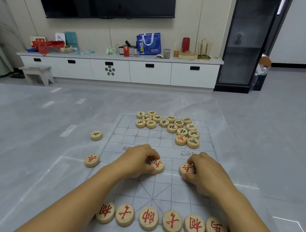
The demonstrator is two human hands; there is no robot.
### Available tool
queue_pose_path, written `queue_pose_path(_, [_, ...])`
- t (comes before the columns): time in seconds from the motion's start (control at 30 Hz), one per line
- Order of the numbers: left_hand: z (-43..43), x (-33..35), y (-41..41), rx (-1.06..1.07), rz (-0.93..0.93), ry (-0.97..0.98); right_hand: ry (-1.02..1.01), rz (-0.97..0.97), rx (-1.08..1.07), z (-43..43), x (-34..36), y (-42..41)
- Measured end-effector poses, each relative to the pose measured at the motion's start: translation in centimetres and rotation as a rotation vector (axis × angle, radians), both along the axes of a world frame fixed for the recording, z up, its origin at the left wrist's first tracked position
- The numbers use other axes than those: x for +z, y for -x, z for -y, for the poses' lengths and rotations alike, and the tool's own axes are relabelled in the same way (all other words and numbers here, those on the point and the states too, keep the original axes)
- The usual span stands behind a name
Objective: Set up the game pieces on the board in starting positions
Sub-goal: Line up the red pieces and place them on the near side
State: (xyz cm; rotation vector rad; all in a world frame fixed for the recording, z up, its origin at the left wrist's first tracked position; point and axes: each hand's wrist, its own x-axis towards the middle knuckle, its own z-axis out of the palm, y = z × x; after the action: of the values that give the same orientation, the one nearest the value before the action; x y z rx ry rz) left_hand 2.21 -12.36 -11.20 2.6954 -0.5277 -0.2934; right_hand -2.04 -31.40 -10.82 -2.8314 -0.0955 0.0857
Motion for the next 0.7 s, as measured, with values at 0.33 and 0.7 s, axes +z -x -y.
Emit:
queue_pose_path(0.33, [-0.2,-0.3,-0.1,0.011,-0.013,0.053,-0.015,-0.021,-0.009,-0.3,0.2,0.2])
queue_pose_path(0.7, [0.7,0.3,-1.7,0.069,0.014,0.164,-0.071,-0.043,-0.012,0.5,0.0,0.0])
